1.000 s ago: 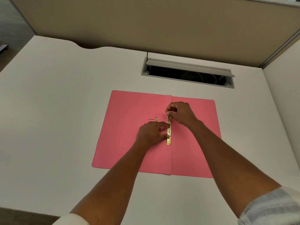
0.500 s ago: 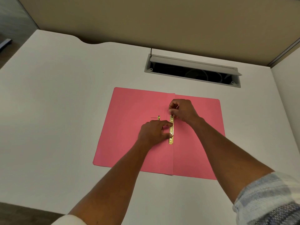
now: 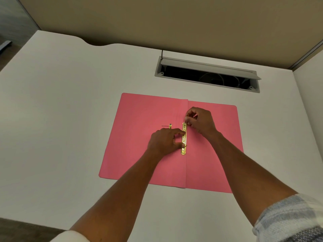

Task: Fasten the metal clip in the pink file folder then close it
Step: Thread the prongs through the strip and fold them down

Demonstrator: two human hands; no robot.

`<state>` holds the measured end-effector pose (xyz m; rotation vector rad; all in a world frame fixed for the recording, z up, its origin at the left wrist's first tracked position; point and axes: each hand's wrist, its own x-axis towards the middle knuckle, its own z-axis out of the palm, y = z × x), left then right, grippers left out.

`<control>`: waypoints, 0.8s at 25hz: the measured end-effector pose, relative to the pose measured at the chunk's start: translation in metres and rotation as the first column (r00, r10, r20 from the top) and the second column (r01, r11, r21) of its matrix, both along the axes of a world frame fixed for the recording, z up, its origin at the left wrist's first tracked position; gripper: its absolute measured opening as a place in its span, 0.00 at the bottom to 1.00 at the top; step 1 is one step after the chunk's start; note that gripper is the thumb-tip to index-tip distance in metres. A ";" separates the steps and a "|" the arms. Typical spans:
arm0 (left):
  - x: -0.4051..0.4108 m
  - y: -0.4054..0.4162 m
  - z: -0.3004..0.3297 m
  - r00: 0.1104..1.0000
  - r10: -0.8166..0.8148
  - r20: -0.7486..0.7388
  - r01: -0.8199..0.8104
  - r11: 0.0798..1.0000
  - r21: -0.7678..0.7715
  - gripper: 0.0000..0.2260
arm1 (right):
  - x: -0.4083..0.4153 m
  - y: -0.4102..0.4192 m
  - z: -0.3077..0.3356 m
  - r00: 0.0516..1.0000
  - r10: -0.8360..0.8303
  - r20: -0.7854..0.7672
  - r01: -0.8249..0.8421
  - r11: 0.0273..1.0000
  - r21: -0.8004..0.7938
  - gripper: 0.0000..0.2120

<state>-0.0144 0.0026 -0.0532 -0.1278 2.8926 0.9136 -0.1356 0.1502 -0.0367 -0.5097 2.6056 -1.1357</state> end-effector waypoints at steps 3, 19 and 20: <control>0.000 0.000 0.000 1.000 -0.008 0.003 0.008 1.000 -0.008 0.22 | 0.002 0.003 0.001 1.000 -0.016 0.006 0.016 1.000 -0.011 0.02; -0.001 -0.001 -0.001 1.000 -0.019 0.010 0.019 1.000 -0.005 0.23 | -0.007 0.001 -0.003 0.992 -0.090 0.085 0.079 0.990 0.118 0.02; -0.001 -0.001 -0.001 1.000 -0.018 0.012 0.018 1.000 -0.007 0.23 | -0.008 0.001 -0.002 0.992 -0.082 0.091 0.071 0.991 0.117 0.02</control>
